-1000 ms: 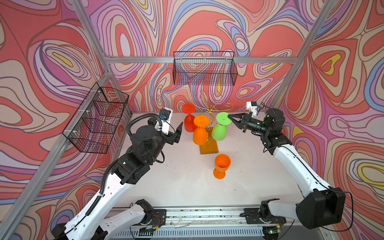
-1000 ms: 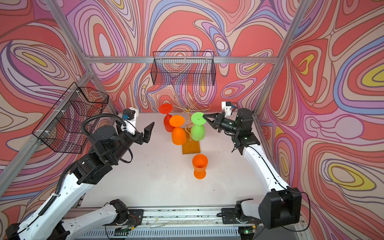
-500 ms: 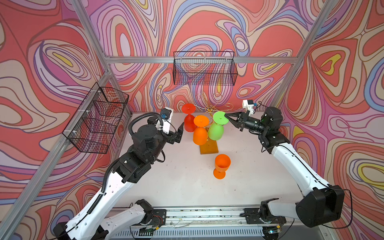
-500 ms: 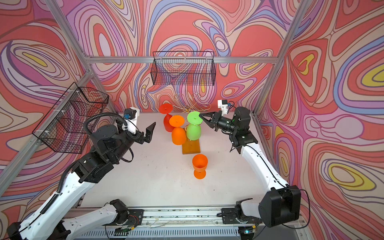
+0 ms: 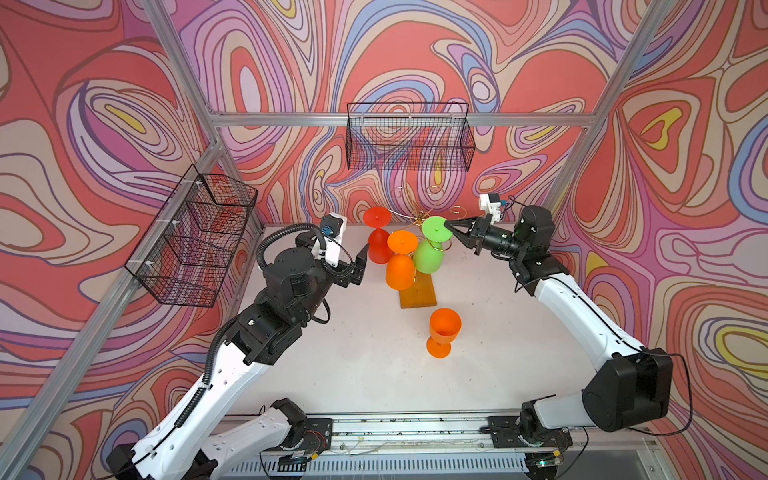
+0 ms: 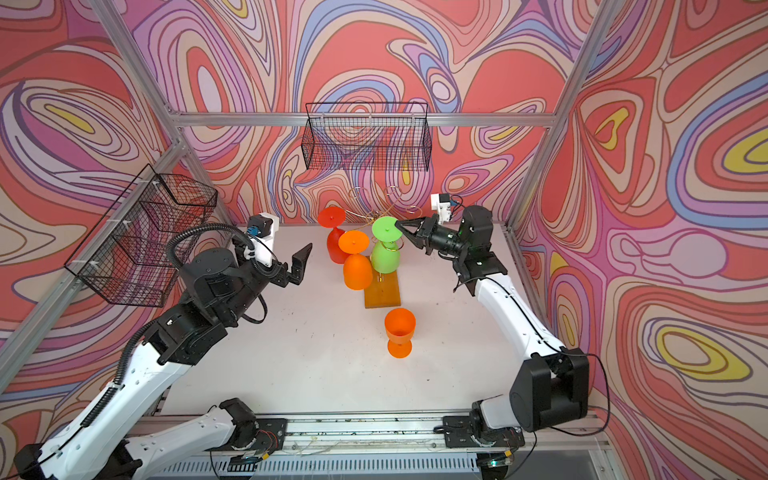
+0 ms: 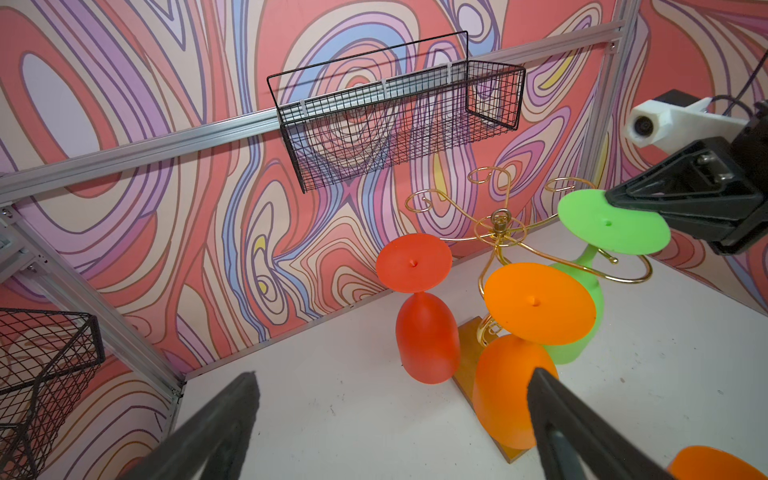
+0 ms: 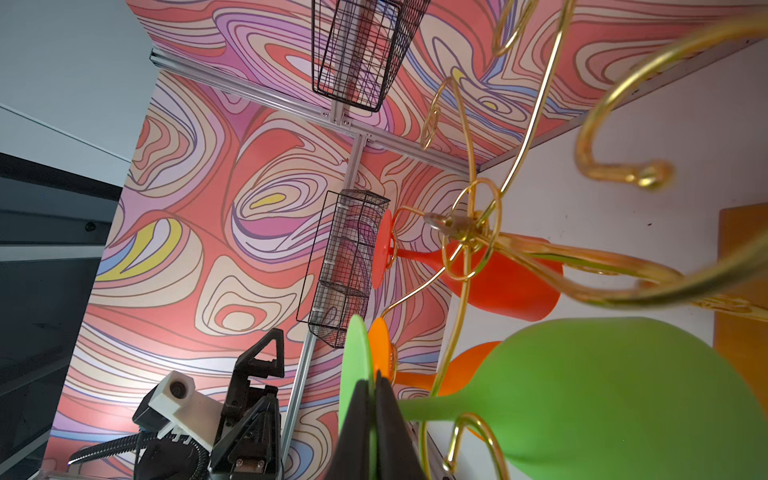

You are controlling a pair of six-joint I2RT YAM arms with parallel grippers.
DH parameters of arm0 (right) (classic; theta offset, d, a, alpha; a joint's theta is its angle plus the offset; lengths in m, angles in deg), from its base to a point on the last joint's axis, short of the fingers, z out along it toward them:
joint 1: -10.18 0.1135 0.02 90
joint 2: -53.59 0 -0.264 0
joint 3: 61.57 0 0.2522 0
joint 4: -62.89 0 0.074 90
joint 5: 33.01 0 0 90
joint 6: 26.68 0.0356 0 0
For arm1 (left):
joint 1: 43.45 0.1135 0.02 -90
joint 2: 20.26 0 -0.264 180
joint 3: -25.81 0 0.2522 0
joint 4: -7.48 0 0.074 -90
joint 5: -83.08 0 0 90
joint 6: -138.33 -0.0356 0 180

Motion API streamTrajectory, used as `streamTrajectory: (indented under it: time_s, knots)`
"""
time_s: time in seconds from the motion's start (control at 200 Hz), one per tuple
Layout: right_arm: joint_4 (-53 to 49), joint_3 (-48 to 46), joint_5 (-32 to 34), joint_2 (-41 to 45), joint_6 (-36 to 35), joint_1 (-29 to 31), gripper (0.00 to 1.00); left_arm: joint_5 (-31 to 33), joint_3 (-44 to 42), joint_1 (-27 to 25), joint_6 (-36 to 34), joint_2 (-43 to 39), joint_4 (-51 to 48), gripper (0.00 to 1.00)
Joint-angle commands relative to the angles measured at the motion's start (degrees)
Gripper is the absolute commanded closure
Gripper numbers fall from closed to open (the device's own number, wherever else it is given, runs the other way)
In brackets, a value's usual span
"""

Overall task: Take the wine glass off the wine glass rack
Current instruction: 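Wiggle the held green glass to free its stem from the rack hook, then lift the green glass up off the rack with the right gripper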

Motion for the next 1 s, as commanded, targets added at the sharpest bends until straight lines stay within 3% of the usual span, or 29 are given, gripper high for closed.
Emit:
streamTrajectory:
  time_s: [0.0, 0.255, 0.996]
  knots:
    - [-2.68, 3.07, 1.44, -0.2, -4.21, 0.25, 1.0, -0.28, 1.45, 0.3, 0.4, -0.33, 0.18, 0.0]
    - [-10.32, 5.77, 4.3, 0.79, -10.63, 0.02, 1.0, -0.52, 1.45, 0.3, -0.01, -0.6, -0.39, 0.0]
    - [-17.29, 5.31, 5.44, 7.69, -13.95, -5.84, 1.0, -2.03, 1.88, 0.39, -0.07, -0.92, -1.21, 0.0]
